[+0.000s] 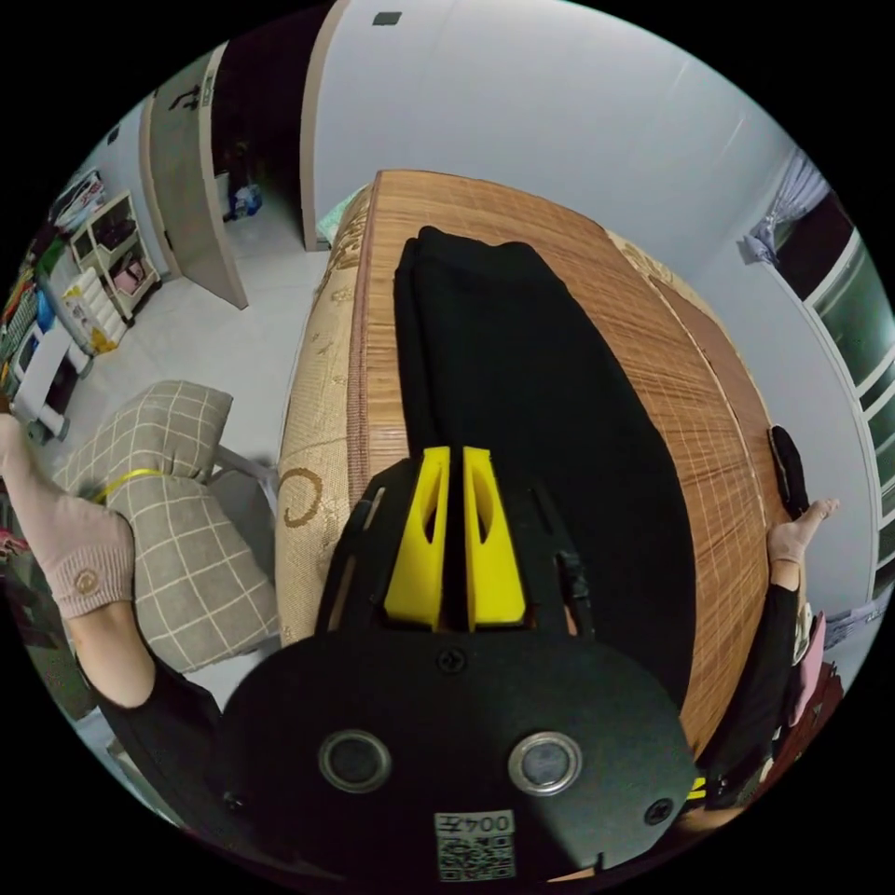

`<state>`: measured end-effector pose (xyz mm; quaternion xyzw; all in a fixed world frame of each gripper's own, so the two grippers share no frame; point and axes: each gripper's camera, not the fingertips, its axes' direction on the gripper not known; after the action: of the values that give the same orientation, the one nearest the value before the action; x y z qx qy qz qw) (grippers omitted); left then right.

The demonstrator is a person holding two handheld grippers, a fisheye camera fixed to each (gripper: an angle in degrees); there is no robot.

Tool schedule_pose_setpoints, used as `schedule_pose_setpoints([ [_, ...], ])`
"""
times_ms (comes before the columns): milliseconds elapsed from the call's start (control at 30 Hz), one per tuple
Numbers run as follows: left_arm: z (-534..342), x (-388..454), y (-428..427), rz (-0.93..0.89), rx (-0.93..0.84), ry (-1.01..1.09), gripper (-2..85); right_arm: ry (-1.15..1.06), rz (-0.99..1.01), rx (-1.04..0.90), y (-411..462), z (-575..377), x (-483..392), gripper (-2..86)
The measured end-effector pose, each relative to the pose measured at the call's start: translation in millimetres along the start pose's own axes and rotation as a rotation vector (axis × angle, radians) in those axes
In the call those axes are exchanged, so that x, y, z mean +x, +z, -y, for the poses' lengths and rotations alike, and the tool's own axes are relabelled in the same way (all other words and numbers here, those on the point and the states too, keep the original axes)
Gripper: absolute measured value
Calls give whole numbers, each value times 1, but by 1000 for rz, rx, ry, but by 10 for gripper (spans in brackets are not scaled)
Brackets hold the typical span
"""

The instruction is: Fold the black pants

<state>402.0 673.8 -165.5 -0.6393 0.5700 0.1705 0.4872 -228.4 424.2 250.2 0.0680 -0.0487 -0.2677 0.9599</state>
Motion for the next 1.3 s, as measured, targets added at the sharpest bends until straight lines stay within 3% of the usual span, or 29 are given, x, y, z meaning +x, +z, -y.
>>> schedule_pose_setpoints([
  [200,2,41,-49,154,240,50,16,-14,-9,-4,-2,11,2,64],
  [333,1,27,-24,215,166,-31,16,-11,-8,-7,-3,19,5,60],
  [633,0,-10,-2,101,134,-199,17,-34,-30,-17,-4,45,3,59],
  [767,7,26,-36,237,215,-81,19,-35,-33,-17,-4,60,3,62],
  [833,4,51,-44,207,245,15,30,-33,-30,-16,-5,67,3,62],
  [1000,-7,102,-1,174,129,172,99,-66,-40,-8,-5,88,-2,78],
  [1067,-7,106,19,212,61,178,115,-82,-36,-4,-6,95,-4,89],
  [1300,-2,118,26,222,76,188,129,-59,21,134,-39,177,-6,120],
])
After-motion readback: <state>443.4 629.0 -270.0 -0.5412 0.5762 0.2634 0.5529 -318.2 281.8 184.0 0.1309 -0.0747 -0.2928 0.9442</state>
